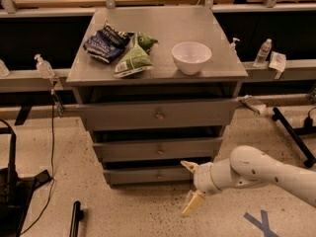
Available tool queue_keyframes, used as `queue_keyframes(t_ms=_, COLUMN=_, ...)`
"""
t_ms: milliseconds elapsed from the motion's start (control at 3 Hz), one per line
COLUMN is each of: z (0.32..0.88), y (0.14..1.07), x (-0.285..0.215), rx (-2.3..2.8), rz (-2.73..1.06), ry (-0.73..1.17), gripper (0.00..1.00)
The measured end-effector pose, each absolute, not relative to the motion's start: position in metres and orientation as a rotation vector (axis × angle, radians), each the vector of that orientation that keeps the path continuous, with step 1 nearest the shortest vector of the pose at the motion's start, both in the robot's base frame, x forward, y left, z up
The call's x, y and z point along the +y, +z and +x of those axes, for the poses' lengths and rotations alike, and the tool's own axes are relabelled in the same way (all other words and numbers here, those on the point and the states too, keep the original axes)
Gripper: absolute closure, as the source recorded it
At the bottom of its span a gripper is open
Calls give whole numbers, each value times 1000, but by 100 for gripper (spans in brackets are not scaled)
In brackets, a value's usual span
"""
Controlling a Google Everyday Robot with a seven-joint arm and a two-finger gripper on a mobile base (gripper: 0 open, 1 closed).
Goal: Open bottom drawer
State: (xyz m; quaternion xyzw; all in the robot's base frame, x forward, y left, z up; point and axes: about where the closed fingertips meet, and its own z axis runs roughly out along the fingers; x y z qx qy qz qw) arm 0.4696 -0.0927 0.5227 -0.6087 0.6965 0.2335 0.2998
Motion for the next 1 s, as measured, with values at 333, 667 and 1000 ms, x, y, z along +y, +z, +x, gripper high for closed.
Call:
queue_keyframes(t_ms=333, z=481, y=486, x=-91, rx=1888, rz=-1619, ry=658, gripper=0)
queue_keyframes(t_ms=667, z=507, y=412, x=-100, rx=1903, rz=-1620, ry=662, gripper=0)
queue_keyframes(t_ms=1000, z=520, y=323, x=-111, rx=1910, rz=-1653, ry=688, gripper=0)
